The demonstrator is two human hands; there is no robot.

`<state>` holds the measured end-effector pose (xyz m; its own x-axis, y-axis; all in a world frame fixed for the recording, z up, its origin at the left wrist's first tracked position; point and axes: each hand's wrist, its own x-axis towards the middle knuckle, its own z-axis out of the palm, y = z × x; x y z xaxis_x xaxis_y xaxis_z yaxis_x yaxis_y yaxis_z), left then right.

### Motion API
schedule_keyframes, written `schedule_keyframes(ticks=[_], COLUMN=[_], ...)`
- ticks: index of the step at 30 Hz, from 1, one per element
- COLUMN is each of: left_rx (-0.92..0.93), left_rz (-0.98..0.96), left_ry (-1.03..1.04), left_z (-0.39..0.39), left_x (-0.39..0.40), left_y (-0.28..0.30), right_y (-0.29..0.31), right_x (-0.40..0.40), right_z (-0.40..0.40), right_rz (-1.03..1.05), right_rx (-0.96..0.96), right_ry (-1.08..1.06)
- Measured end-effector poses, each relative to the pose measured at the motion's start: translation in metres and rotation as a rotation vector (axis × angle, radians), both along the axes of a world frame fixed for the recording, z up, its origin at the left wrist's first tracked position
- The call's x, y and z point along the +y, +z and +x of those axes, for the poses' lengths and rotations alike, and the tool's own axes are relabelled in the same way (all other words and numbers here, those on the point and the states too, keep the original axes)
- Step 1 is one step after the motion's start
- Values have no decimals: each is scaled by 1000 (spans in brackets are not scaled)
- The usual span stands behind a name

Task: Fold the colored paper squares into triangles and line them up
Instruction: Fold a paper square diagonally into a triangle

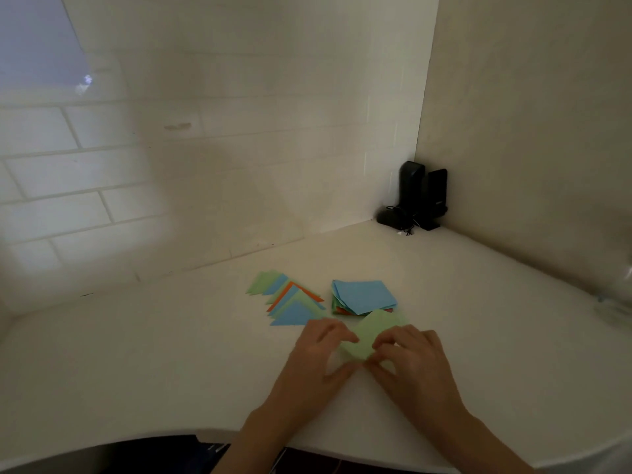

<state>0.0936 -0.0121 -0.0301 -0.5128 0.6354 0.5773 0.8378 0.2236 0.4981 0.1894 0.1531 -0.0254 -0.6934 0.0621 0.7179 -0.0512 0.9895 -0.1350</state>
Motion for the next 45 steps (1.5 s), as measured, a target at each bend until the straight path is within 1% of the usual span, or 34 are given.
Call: schedule_keyframes(ticks=[2,4,7,11,16,19,21,23,25,27,29,35,38,41,42,43,45], left_rx=[-32,-43,-50,-51,-78,-93,-141,-235,-323,-366,-391,-435,-457,-459,-449,-427,-330], left_rz=[-59,-107,-111,-83,-54,-42,-32,-23,-30,-58,-64,-99,-130,-168,-163,-155,-150], left_ry=[-48,-43,-32,-23,51,108,128,144,148,149,145,99,6,-51,-52,-48,-47], left_z=[5,6,6,4,5,7,8,8,6,4,2,-4,-6,-5,-3,0,5], left_x=[0,-2,-4,-1,8,14,16,18,19,18,17,10,3,-2,-3,-3,-4], left_y=[-5,-11,-15,-15,-15,-15,-15,-12,-7,-4,-3,-1,2,4,5,6,4], right_y=[-7,-11,-15,-16,-16,-16,-14,-12,-6,2,6,6,5,-1,-1,-1,3], right_x=[-2,-3,-3,0,1,1,0,0,3,8,14,26,13,-5,-8,-9,-4], right_z=[3,5,5,5,0,-3,-4,-6,-10,-15,-18,-12,-8,-7,-7,-8,-7], right_rz=[-25,-68,-195,-368,-343,-400,-489,-580,-639,-685,-732,-705,-613,-390,-352,-350,-398], right_rx=[-81,-178,-278,-294,-329,-356,-355,-385,-494,-602,-658,-699,-642,-618,-621,-631,-678], right_ry=[-1,-20,-29,42,34,17,1,-5,-17,-14,26,136,45,-100,-120,-118,-46])
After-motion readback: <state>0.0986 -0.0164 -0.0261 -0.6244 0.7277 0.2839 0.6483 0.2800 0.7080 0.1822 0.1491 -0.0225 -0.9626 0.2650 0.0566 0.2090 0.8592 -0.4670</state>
